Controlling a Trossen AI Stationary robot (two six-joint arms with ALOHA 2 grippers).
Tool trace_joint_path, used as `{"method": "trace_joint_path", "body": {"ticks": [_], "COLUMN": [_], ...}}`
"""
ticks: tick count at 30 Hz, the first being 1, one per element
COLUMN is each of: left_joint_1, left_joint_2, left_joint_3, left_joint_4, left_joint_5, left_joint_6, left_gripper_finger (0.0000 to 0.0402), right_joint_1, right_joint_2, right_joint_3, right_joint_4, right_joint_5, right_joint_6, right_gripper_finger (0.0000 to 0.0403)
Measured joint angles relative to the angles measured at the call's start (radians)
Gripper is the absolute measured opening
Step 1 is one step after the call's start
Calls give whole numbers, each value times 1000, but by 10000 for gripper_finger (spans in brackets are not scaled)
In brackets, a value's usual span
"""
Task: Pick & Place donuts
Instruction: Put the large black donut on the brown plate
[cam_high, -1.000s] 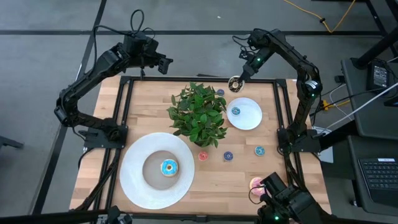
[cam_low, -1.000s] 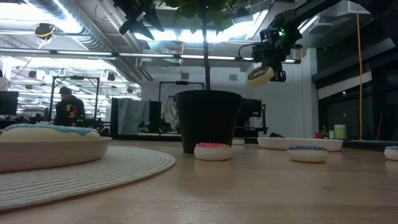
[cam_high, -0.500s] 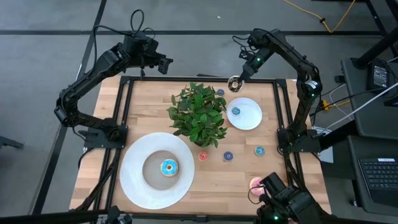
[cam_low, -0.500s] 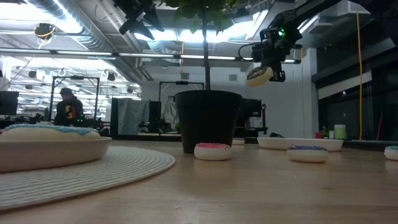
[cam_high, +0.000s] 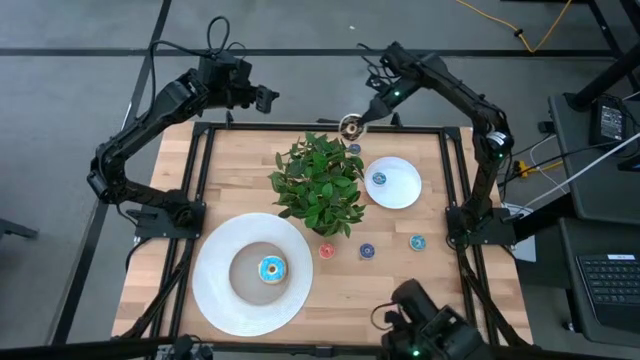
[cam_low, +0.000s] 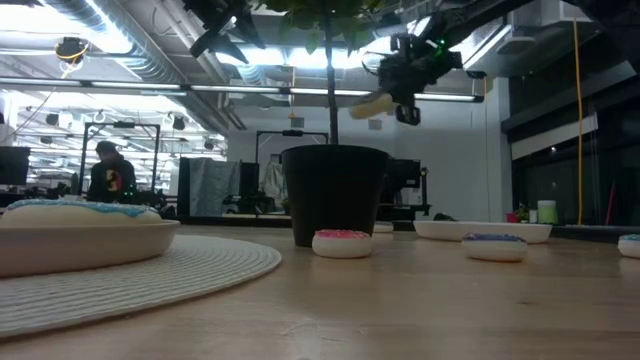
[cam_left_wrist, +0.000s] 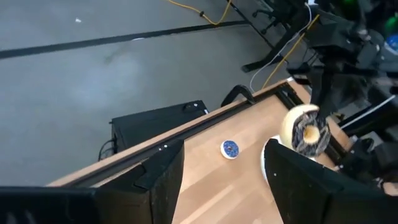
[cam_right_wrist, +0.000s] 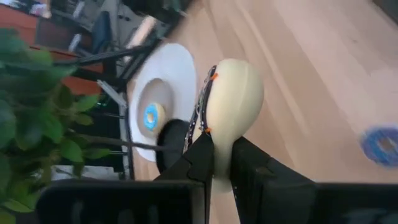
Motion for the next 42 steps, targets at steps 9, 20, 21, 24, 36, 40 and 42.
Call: {"method": "trace_joint_path", "body": {"ticks": [9, 20, 21, 24, 36, 40, 42], "left_joint_1": [0, -23, -27, -42, -100, -111, -113], "left_joint_2": [0, 0, 0, 0, 0, 0, 0], "left_joint_3": [0, 0, 0, 0, 0, 0, 0], "left_joint_4": [97, 337, 353, 391, 462, 462, 463], "left_joint_5": [81, 157, 168, 203, 360, 362, 357], "left_joint_6": [-156, -211, -211, -211, -128, -119, -120], "left_gripper_finger": [212, 212, 212, 212, 212, 212, 212], "right_joint_1": [73, 162, 170, 191, 207, 211, 217], "right_joint_2": [0, 0, 0, 0, 0, 0, 0], "right_joint_3": [132, 401, 418, 455, 473, 473, 473], "right_joint_4": [165, 363, 386, 441, 463, 465, 467], "right_joint_5": [1, 27, 28, 42, 56, 56, 57], "right_joint_6": [129, 299, 319, 362, 402, 420, 420], "right_gripper_finger": [46, 46, 46, 46, 46, 46, 46]}}
